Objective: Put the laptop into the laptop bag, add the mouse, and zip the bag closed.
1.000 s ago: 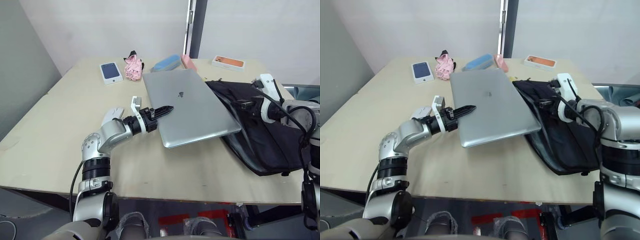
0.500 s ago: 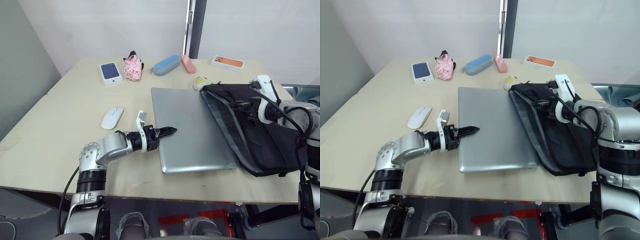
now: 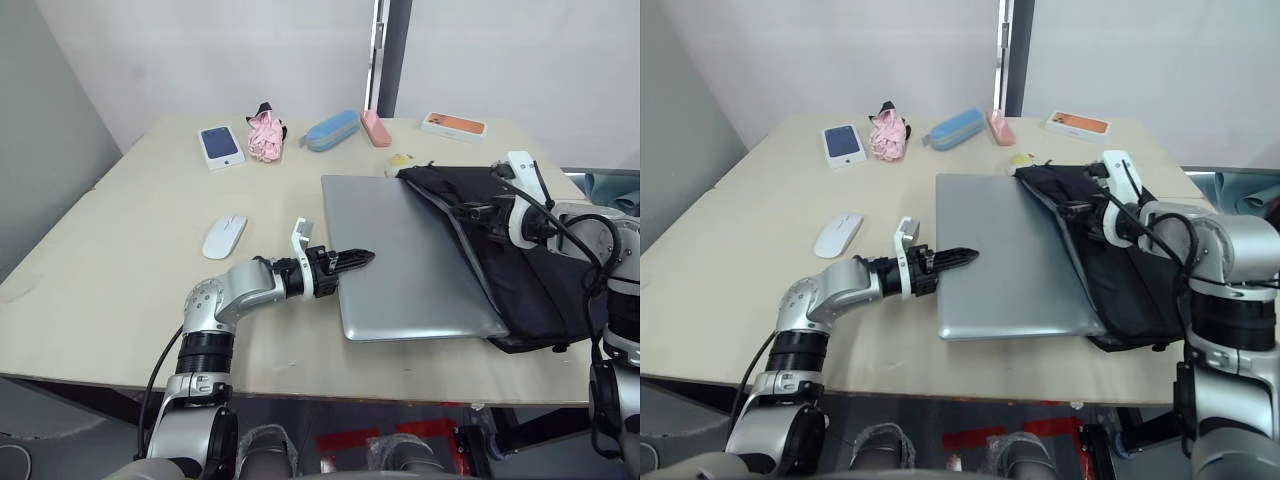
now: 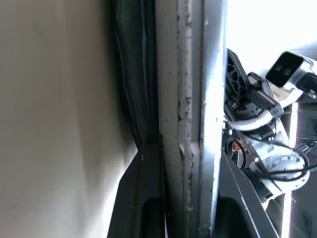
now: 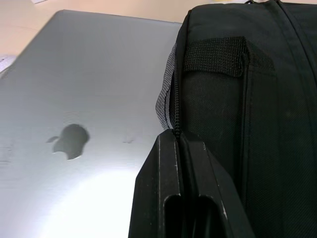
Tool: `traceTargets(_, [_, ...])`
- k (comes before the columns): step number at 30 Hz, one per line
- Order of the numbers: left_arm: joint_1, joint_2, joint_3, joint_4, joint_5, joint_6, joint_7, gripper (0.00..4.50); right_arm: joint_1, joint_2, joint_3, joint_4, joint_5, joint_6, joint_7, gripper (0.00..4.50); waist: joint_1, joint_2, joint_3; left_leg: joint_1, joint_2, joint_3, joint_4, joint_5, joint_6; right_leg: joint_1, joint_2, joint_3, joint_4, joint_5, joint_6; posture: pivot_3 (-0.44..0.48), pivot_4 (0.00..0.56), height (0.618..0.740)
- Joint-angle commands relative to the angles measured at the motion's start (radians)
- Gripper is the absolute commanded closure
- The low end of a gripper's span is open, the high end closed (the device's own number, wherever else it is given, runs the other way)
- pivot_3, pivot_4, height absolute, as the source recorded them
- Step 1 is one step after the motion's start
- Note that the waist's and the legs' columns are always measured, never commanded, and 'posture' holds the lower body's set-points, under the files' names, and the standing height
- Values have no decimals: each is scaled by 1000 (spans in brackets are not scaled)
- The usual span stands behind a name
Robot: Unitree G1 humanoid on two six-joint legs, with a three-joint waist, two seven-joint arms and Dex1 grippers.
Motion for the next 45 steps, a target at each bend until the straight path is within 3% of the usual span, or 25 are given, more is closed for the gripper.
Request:
traceTargets(1, [-94,-9,10,5,-46,-76,-61,4196,-34,75,-100,-100,51,79,-48,4455,0,0,0,0,0,0,0,0,0,0,0,0,0,0,0,0,150,740])
traceTargets(9, [-113,-26,-32,-1,6,-107,-108,4196,-37,307,-250,-228,107,188,-207,4455,6,0,0,0,-2,0,-2,0,1,-1,0,-1,-2,6,10,0,150,740])
traceTargets(18, [-117,-9,-79,34,1,-60,-119,4196,-51,495,-252,-272,258,188,-415,4455,0,1,-1,1,-2,0,-1,0,0,0,-2,-1,-1,6,10,0,150,740])
traceTargets(26, [-134,-11,-94,90,60,-33,-182,4196,-49,579,-254,-264,394,188,-562,4455,1,2,-1,0,-2,-1,-2,0,0,0,-3,-1,-1,6,11,0,150,740])
traceTargets(33, [-145,-30,-108,109,202,-18,-296,4196,-73,625,-288,-232,508,188,-683,4455,1,2,-1,0,-2,-1,-2,0,0,0,-3,-1,-2,6,12,0,150,740])
traceTargets(45, [-193,-106,-94,160,434,-18,-447,4196,-75,610,-282,-179,642,169,-819,4455,3,2,-1,0,-4,-1,-2,0,0,0,-6,-1,-2,7,13,0,150,740])
